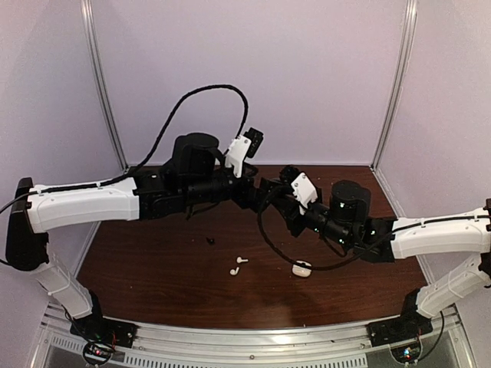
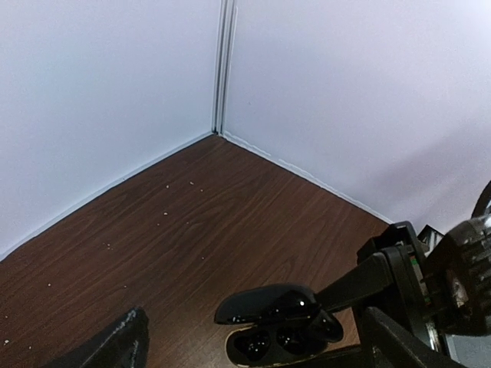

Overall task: Insert the wireless bluetooth earbuds into the charging case
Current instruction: Adjust the right earbud in the right side groove of the charging case.

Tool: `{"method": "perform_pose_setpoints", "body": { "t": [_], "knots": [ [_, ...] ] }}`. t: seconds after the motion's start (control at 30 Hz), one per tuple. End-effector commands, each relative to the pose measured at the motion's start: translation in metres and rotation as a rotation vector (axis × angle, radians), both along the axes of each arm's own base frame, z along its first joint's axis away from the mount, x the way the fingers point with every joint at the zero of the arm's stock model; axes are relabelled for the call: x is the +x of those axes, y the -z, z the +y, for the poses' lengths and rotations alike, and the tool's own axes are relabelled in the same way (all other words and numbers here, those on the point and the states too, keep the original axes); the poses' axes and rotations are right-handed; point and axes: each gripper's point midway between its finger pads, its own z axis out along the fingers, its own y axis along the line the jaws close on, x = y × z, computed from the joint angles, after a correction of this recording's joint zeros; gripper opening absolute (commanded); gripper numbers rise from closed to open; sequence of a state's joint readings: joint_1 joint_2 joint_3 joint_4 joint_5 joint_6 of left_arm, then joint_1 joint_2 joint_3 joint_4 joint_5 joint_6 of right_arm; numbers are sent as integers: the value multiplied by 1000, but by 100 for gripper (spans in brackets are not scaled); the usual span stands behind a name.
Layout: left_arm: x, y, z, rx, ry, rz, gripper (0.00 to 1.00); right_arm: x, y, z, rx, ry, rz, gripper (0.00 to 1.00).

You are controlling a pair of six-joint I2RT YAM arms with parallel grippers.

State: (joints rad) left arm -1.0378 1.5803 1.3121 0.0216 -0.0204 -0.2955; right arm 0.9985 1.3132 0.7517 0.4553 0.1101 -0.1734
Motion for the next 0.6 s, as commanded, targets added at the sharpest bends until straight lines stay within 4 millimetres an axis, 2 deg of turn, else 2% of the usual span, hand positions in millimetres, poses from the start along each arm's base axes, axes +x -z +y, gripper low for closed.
{"method": "perform_pose_setpoints", "body": {
  "t": [0.0,0.4,0.57],
  "knots": [
    [10,-20,-3,-47,-54,-26,98,1,-13,5,16,2,-20,0],
    [3,-13,-12,-28,-2,-13,97,1,-14,6,15,3,-24,0],
    [7,-6,-6,-9,-35,-1,98,1,-16,3,22,10,-29,0]
  ]
}}
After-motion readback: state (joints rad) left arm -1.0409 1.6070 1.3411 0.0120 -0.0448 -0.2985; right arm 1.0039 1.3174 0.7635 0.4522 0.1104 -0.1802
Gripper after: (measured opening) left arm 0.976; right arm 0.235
